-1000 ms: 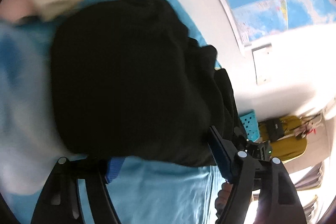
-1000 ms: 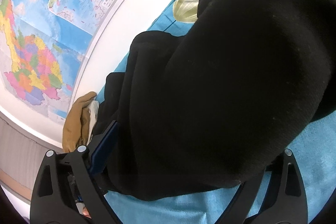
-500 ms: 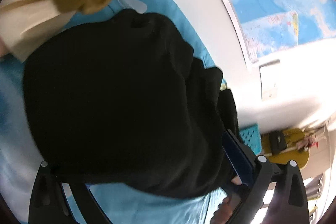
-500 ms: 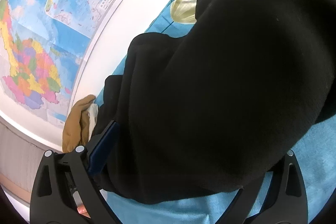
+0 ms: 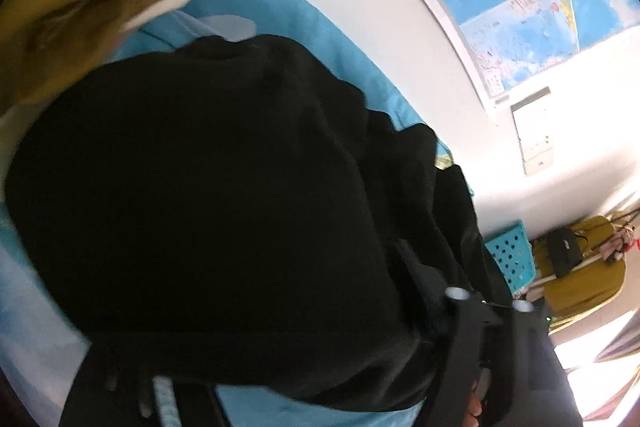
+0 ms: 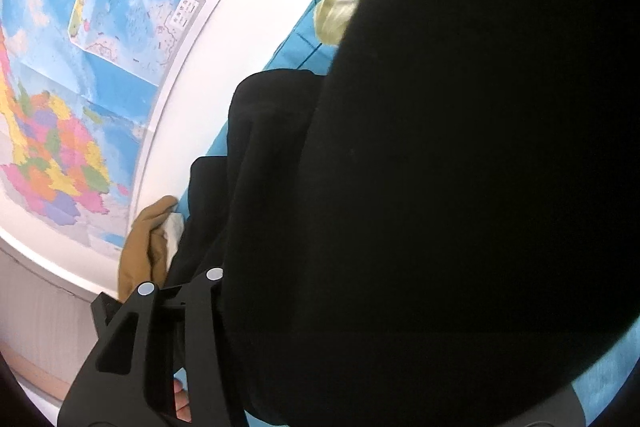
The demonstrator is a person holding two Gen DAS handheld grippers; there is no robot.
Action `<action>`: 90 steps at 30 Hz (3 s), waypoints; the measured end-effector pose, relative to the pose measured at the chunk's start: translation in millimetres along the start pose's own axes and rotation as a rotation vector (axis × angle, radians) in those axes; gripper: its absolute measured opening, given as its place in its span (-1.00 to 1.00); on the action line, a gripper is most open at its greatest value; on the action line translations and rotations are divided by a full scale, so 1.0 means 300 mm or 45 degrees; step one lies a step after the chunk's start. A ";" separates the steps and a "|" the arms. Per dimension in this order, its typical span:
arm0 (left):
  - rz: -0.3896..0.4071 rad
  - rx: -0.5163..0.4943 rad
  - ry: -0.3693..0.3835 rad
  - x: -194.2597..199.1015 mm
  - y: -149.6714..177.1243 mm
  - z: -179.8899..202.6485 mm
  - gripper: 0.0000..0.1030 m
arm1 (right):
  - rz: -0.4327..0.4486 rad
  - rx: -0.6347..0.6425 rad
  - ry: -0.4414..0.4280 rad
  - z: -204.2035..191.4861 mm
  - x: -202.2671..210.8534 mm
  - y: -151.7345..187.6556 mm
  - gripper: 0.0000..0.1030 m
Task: Fold large clothes
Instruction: 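Lift the folded jacket with both grippers and carry it over the clothes stack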
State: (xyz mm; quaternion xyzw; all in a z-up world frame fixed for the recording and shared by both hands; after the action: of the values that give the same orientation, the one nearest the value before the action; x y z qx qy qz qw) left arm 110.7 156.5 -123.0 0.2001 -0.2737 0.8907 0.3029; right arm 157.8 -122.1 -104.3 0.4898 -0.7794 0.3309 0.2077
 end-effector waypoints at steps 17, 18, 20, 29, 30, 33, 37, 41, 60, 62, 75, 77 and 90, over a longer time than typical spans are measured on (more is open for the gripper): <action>-0.044 -0.170 -0.033 0.058 -0.032 0.103 -0.25 | 0.021 0.221 -0.107 -0.138 0.094 -0.068 -0.68; -0.036 -0.199 -0.016 0.076 -0.039 0.131 -0.26 | 0.032 0.247 -0.118 -0.163 0.115 -0.077 -0.68; -0.025 -0.230 0.005 0.107 -0.051 0.172 -0.27 | 0.058 0.291 -0.131 -0.208 0.159 -0.096 -0.69; -0.008 -0.384 0.105 0.255 -0.136 0.358 -0.28 | 0.157 0.448 -0.170 -0.430 0.304 -0.143 -0.69; 0.002 -0.405 0.118 0.283 -0.155 0.380 -0.28 | 0.172 0.473 -0.181 -0.467 0.326 -0.148 -0.69; 0.043 -0.434 0.159 0.369 -0.206 0.432 -0.28 | 0.205 0.540 -0.213 -0.576 0.380 -0.142 -0.69; 0.128 -0.489 0.161 0.509 -0.284 0.480 -0.28 | 0.240 0.623 -0.261 -0.760 0.399 -0.158 -0.69; 0.245 -0.525 0.128 0.693 -0.401 0.476 -0.28 | 0.267 0.736 -0.343 -0.969 0.394 -0.143 -0.69; 0.679 -0.404 -0.271 1.325 -0.928 -0.133 -0.29 | 0.108 1.015 -0.561 -1.724 -0.183 0.230 -0.69; 0.691 -0.364 -0.315 1.322 -0.928 -0.228 -0.29 | 0.040 1.061 -0.531 -1.714 -0.297 0.337 -0.69; 0.609 -0.014 -0.340 1.317 -0.778 -0.816 -0.24 | -0.395 1.125 -0.523 -1.474 -0.447 0.693 0.55; 0.597 -0.002 -0.332 1.314 -0.777 -0.818 -0.23 | -0.413 1.072 -0.567 -1.415 -0.380 0.663 0.65; 0.582 0.017 -0.351 1.309 -0.787 -0.817 -0.20 | -0.627 0.339 -0.700 -1.244 -0.462 0.362 0.72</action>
State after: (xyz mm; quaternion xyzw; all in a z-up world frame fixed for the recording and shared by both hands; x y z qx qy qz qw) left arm -72.1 632.0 -20.1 0.2545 -0.3446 0.9021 0.0523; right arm 120.0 265.8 31.1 0.7553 -0.6153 0.2258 -0.0008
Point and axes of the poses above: each gripper's, at about its wrist camera, not at the fingertips, and x roughly against the way its jaws point, z to its right, y to its underside, the point moved 10 cm from there along -x, roughly the way its jaws point, and after that the axes turned 7 degrees about y, right-handed, at the moved point
